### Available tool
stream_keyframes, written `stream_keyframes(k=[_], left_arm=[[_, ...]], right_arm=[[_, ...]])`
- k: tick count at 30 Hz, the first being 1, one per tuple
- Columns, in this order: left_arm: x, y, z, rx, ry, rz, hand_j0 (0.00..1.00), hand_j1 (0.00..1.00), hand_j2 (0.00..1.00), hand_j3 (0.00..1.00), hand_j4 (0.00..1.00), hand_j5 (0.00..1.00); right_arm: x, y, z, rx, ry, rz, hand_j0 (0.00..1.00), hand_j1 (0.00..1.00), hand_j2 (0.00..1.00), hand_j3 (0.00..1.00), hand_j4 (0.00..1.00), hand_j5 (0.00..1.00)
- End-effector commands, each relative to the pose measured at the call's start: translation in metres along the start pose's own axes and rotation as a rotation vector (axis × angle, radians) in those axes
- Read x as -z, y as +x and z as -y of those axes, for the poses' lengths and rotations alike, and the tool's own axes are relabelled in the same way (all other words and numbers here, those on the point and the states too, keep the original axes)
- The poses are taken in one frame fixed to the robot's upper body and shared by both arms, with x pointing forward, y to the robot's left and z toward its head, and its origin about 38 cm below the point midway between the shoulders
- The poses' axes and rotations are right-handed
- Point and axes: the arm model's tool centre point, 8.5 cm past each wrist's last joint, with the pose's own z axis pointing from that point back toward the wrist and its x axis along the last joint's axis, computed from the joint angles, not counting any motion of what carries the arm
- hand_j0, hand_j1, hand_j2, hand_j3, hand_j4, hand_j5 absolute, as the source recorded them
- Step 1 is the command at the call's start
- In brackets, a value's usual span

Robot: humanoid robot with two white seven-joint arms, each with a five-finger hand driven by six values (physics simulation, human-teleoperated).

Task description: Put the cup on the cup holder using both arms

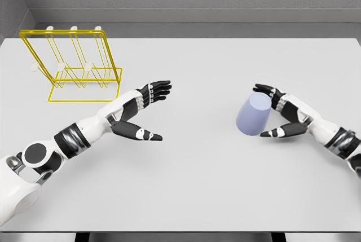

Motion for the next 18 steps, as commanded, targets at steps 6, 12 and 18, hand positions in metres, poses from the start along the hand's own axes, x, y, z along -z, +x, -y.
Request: stream_keyframes(k=[6,12,18], left_arm=[[0.000,0.000,-0.001,-0.004,0.003,0.002,1.00,1.00,1.00,1.00,1.00,1.00],[0.000,-0.001,-0.001,-0.006,0.004,-0.001,1.00,1.00,1.00,1.00,1.00,1.00],[-0.001,-0.003,-0.004,-0.005,0.011,-0.010,1.00,1.00,1.00,1.00,1.00,1.00]], right_arm=[[0.007,-0.001,-0.005,0.013,0.004,0.014,1.00,1.00,1.00,1.00,1.00,1.00],[0.012,-0.004,-0.010,0.026,0.013,0.011,1.00,1.00,1.00,1.00,1.00,1.00],[0.013,-0.005,-0.012,0.029,0.021,0.006,1.00,1.00,1.00,1.00,1.00,1.00]])
